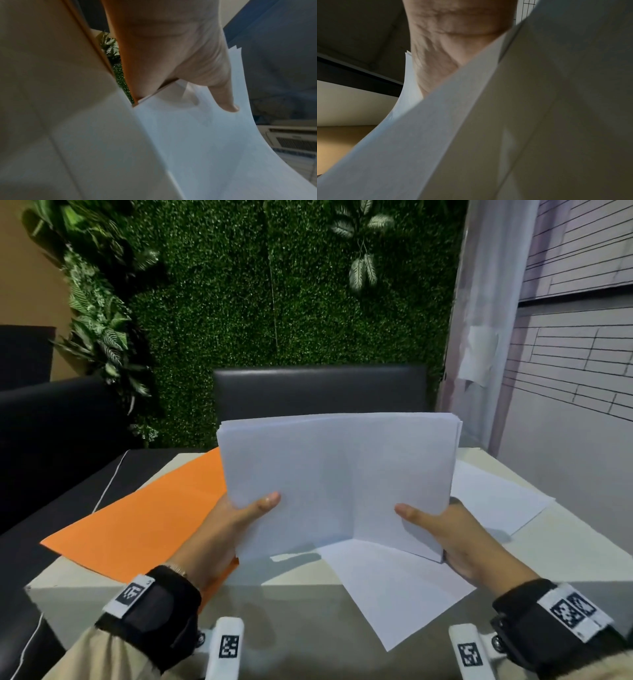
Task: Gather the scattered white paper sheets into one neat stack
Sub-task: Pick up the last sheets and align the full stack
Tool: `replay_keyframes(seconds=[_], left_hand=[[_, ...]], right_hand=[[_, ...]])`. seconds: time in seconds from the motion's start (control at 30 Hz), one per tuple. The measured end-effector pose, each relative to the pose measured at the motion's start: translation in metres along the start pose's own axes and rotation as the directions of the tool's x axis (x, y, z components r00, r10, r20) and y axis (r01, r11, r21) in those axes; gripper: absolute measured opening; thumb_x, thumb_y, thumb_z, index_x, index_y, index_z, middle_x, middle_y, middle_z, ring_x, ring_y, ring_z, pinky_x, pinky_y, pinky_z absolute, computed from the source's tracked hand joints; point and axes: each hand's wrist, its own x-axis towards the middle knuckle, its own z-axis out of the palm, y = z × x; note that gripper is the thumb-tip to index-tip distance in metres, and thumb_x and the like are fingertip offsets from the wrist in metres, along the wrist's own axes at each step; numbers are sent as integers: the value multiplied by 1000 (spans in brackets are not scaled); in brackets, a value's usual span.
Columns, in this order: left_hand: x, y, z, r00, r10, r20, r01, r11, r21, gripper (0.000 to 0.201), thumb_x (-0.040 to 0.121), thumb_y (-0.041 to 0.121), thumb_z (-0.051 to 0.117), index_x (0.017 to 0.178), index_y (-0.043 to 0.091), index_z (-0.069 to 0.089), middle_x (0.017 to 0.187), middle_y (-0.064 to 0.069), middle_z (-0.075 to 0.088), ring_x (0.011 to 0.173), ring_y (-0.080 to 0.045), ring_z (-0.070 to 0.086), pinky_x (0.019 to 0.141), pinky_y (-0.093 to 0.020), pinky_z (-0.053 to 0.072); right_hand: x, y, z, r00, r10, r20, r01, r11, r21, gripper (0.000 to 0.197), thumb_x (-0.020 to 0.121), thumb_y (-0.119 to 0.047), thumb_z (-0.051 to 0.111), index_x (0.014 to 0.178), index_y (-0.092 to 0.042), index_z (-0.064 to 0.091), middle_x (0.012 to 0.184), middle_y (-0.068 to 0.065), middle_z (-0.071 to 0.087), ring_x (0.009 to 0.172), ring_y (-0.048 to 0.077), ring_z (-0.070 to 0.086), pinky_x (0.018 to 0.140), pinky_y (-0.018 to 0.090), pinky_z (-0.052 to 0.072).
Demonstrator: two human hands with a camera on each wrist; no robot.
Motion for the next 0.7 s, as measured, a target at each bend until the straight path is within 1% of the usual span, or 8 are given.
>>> replay_keyframes(seconds=[0.13, 0.23, 0.37, 0.43, 0.47, 0.53, 0.6, 0.7], left_hand=[[-1, 0, -4, 999, -39, -16, 39, 999, 10, 46, 104, 12, 66, 149, 19, 63, 144, -6, 74, 132, -31, 71, 113, -50, 52], [1, 11, -6, 995, 7, -103, 5, 993, 115, 35, 102, 13, 71, 136, 13, 74, 131, -9, 80, 122, -34, 76, 106, -50, 57], [-9, 28, 0, 982, 74, -174, -76, 997, -4, 26, 103, 9, 69, 127, 10, 79, 126, -17, 81, 111, -37, 80, 94, -51, 64], [-17, 28, 11, 970, 104, -220, -127, 987, -98, 30, 104, 10, 67, 133, 13, 76, 132, -15, 79, 116, -36, 78, 101, -52, 59], [-22, 27, 21, 965, 123, -231, -160, 976, -148, 34, 105, 12, 66, 139, 16, 72, 136, -12, 77, 122, -35, 76, 106, -52, 55], [-31, 20, 43, 962, 148, -230, -200, 954, -224, 40, 107, 13, 64, 146, 23, 66, 143, -4, 75, 129, -28, 73, 109, -48, 55], [-37, 11, 55, 972, 131, -195, -179, 949, -258, 42, 106, 14, 62, 146, 25, 65, 142, 1, 75, 126, -20, 75, 98, -35, 63], [-39, 16, 36, 990, 75, -122, -117, 912, -393, 38, 94, 30, 74, 130, 18, 78, 139, -4, 77, 133, -27, 71, 89, -31, 66]], right_hand=[[-6, -14, -2, 997, -77, -16, 76, 994, -73, 69, 65, -44, 92, 124, -14, 72, 113, -1, 82, 108, 24, 76, 106, 46, 56], [-14, -43, -6, 989, -140, 48, 144, 985, -96, 39, 87, -29, 81, 124, -17, 73, 109, -3, 83, 98, 20, 80, 83, 31, 65], [-22, -71, -9, 996, -86, 14, 78, 955, 286, 28, 93, -26, 72, 117, -13, 73, 116, 8, 81, 100, 26, 80, 74, 34, 66], [-34, -69, -2, 998, -60, -14, 56, 783, 620, 39, 86, -37, 75, 115, -13, 74, 120, 9, 79, 104, 26, 79, 77, 39, 67], [-41, -66, 7, 997, -70, 27, 31, 717, 697, 52, 81, -45, 79, 122, -12, 72, 126, 10, 76, 113, 29, 76, 87, 44, 65], [-54, -63, 38, 983, -114, 142, -15, 726, 688, 74, 81, -49, 83, 142, -13, 62, 139, 11, 68, 130, 35, 66, 107, 53, 55], [-57, -61, 68, 983, -136, 124, 35, 800, 599, 54, 92, -31, 75, 141, -14, 63, 135, 10, 72, 126, 33, 69, 107, 51, 55], [-51, -76, 83, 987, -146, -63, 158, 854, 495, 27, 96, -8, 72, 121, -16, 74, 117, 4, 81, 112, 26, 76, 98, 45, 59]])
